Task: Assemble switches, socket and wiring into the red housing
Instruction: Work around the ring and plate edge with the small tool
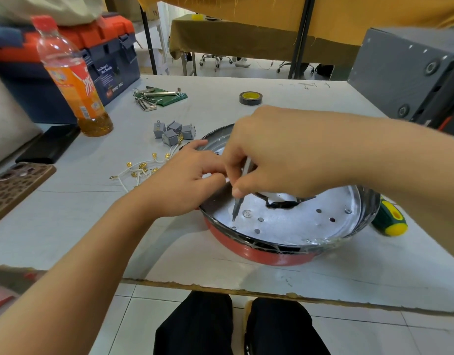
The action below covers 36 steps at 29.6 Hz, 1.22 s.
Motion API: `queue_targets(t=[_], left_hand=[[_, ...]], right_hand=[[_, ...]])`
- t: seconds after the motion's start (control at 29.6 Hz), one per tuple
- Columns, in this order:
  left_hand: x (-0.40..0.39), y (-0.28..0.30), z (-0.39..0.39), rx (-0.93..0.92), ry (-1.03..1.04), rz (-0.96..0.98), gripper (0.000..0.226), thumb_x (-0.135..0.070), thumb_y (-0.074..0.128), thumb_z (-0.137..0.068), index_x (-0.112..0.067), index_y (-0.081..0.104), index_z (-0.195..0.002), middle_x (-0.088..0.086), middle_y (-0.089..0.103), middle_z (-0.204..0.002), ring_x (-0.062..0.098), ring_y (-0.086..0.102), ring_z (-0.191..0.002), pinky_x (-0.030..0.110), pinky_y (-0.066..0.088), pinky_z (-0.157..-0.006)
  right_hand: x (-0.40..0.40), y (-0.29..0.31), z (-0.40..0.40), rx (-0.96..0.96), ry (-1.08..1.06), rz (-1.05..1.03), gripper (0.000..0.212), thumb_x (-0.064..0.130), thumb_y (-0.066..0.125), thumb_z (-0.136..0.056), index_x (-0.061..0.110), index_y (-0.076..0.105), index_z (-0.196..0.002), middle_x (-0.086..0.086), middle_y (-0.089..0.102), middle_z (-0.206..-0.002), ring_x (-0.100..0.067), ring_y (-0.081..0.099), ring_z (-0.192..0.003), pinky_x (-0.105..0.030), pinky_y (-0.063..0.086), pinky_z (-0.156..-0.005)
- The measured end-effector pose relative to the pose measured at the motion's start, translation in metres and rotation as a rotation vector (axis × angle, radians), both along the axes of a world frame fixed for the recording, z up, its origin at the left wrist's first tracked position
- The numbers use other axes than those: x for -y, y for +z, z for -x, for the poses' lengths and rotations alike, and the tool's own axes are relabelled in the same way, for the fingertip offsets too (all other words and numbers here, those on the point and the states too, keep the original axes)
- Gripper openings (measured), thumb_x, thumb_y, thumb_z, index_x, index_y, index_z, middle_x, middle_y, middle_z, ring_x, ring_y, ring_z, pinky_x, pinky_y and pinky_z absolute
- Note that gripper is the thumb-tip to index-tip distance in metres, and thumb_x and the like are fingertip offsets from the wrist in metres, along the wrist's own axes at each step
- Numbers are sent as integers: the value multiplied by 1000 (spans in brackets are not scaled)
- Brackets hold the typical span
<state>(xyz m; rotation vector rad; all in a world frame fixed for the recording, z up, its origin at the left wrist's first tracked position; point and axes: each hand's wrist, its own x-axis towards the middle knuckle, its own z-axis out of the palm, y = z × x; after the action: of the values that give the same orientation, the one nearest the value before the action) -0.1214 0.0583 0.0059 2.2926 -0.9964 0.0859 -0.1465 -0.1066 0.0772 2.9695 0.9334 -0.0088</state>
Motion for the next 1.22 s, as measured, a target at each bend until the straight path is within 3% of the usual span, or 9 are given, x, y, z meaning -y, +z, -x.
queue_targets(t=[0.1,0.27,0.47,0.61,0.71,0.78,0.88,1.11,1.22], left_hand=[[-1,0,-3,23,18,-104,33,-20,38,-80,-29,68,-89,-8,67,-100,0,53,-98,32,16,-114],[-2,1,-3,-7,44,-118,35,-25,36,-81,-33,68,-93,-18,64,-110,-9,48,-108,12,2,-111],[-3,6,-4,-40,37,-186,29,-28,43,-90,-35,69,-101,-22,63,-114,-5,50,-111,24,4,-117],[1,12,-2,39,110,-268,23,-28,52,-93,-39,68,-104,-7,67,-110,16,51,-105,-10,-5,-92],[3,14,1,78,123,-302,20,-32,52,-92,-39,68,-102,-5,67,-104,19,54,-102,12,29,-101],[7,16,7,91,117,-297,18,-31,54,-91,-38,68,-100,-9,68,-99,4,58,-86,23,45,-82],[19,19,19,85,89,-214,16,-29,55,-91,-33,69,-97,-18,68,-88,-5,54,-58,9,37,-56],[64,18,56,-32,-47,-273,63,-73,43,-73,-33,59,-119,-16,64,-111,3,59,-95,28,48,-85],[72,15,60,1,-52,-349,71,-76,51,-70,-32,55,-125,-10,64,-104,4,58,-86,29,48,-77]], right_hand=[[11,10,5,-58,-19,-156,6,38,66,-77,37,70,-74,21,64,-64,2,58,-64,-15,47,-51],[46,6,15,-136,-150,-361,17,19,61,-87,30,72,-87,19,64,-57,15,53,-54,1,34,-49],[63,-26,23,-49,-349,-571,14,18,50,-95,23,63,-92,11,71,-73,5,63,-62,-9,47,-62],[73,-31,35,-80,-450,-800,10,22,47,-96,24,53,-89,7,73,-71,-2,66,-62,-20,50,-64],[87,-33,43,-92,-492,-980,7,21,54,-93,22,56,-87,9,73,-74,-5,67,-64,-18,52,-63],[101,-34,47,-19,-522,-1075,9,18,62,-88,20,62,-79,9,71,-69,-7,63,-62,-17,51,-63],[124,-41,53,47,-603,-1164,16,13,69,-82,21,66,-69,10,63,-55,-3,54,-49,-14,48,-54],[169,-84,50,36,-899,-1049,9,7,73,-78,5,71,-86,-7,62,-65,-15,54,-56,-24,47,-57],[179,-103,47,43,-961,-923,9,10,72,-80,7,72,-89,-5,61,-65,-17,55,-59,-29,50,-66]])
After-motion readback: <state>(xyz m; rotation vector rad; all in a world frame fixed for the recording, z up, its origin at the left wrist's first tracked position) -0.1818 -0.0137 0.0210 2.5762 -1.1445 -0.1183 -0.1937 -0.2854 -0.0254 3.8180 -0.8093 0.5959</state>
